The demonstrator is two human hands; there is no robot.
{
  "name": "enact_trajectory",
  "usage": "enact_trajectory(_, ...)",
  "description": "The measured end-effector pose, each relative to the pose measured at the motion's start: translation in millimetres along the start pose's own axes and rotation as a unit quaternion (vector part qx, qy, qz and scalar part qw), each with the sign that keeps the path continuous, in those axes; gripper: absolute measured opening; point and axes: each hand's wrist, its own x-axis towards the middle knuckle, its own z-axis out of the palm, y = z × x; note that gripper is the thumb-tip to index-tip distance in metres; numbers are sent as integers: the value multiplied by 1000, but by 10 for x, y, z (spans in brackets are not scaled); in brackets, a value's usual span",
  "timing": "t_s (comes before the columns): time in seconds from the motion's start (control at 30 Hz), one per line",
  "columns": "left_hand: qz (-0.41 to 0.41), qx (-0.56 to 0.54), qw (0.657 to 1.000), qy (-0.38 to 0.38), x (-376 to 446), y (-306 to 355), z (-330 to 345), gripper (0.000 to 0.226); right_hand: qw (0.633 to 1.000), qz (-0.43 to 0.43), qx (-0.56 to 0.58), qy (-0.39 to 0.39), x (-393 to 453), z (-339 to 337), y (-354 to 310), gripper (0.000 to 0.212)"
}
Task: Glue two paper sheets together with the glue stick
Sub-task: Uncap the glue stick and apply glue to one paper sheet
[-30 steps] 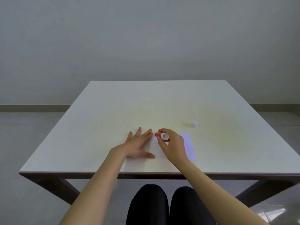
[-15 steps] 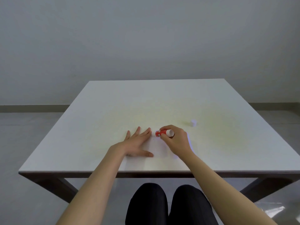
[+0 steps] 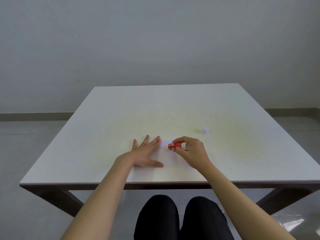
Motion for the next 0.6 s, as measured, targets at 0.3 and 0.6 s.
enact_trajectory(0.3, -11, 0, 1000, -6, -8, 13, -7, 106, 995, -1, -21, -95, -58, -119, 17, 14)
enact_trajectory(0.6, -12, -11, 1000, 0, 1, -3, 7, 104, 999, 40, -11, -1, 31, -223, 60, 17)
